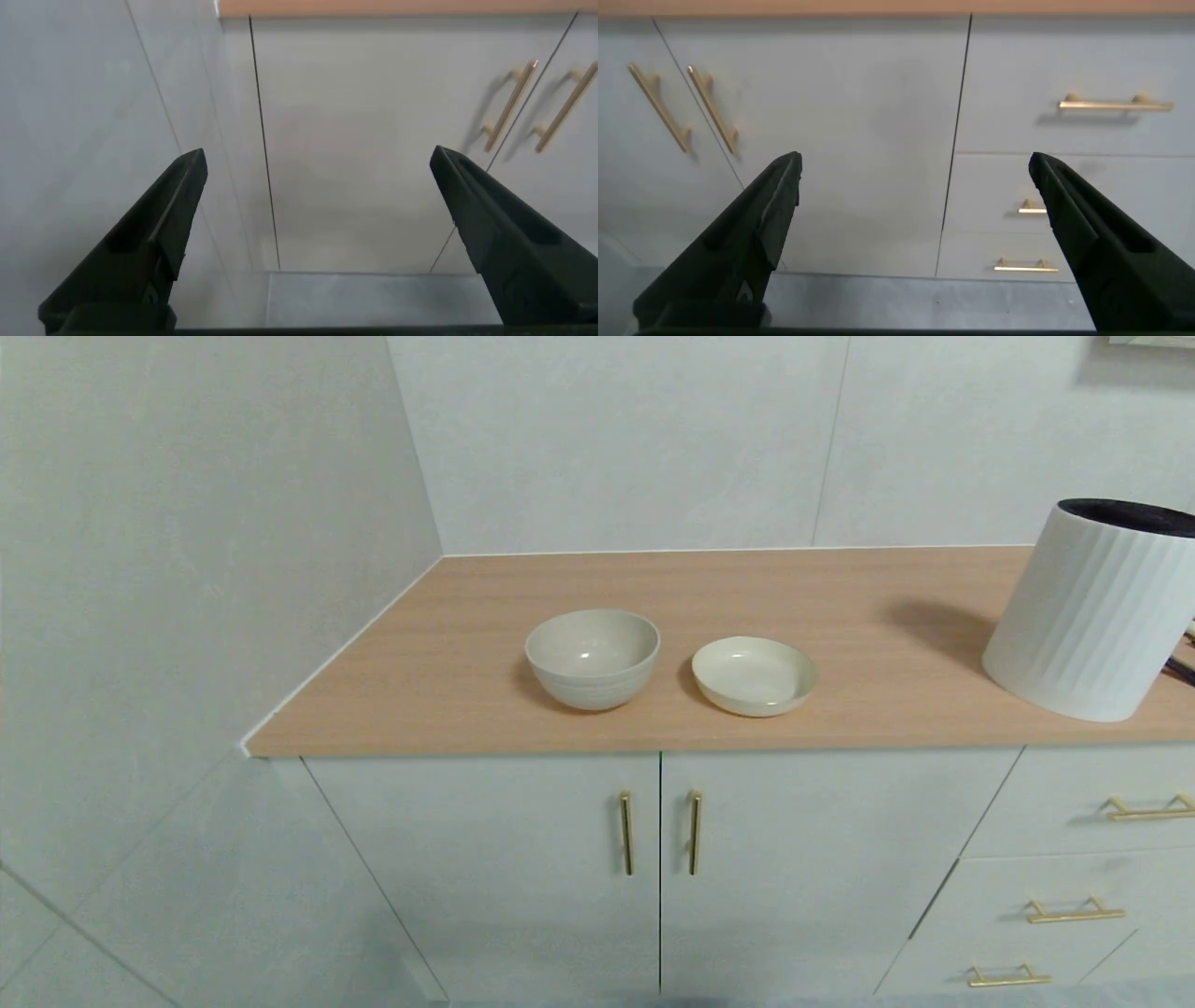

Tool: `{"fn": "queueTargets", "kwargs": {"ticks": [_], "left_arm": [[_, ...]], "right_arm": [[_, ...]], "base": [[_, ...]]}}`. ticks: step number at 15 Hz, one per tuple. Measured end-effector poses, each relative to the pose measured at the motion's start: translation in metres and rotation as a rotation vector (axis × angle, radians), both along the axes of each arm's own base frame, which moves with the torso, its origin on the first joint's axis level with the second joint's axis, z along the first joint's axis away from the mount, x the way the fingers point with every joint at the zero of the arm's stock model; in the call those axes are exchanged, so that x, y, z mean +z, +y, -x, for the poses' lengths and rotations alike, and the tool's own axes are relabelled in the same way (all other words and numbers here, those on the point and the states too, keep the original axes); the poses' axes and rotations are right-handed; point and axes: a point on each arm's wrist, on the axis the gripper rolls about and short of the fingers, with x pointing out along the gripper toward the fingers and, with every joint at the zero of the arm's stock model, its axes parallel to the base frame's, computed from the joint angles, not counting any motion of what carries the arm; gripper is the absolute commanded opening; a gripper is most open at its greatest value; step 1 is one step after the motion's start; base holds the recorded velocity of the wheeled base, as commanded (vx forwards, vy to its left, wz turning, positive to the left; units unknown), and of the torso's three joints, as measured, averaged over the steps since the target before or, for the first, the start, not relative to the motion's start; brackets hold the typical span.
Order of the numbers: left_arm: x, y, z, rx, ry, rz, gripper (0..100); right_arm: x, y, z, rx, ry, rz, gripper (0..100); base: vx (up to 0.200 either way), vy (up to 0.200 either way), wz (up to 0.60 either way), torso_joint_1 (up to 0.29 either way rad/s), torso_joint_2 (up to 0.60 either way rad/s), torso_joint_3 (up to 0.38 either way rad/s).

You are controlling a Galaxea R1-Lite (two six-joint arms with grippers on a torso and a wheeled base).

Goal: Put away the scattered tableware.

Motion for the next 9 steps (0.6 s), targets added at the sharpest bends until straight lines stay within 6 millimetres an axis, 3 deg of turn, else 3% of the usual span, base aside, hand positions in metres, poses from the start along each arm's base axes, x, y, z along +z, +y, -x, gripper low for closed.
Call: {"fn": "queueTargets", "kwargs": {"ticks": [9], "left_arm": [[0.0, 0.0, 0.0, 0.0, 0.0, 0.0, 100]], "right_arm": [[0.0, 0.0, 0.0, 0.0, 0.0, -0.001, 100]], "base": [[0.0, 0.0, 0.0, -0.175, 0.47, 0.292]]}}
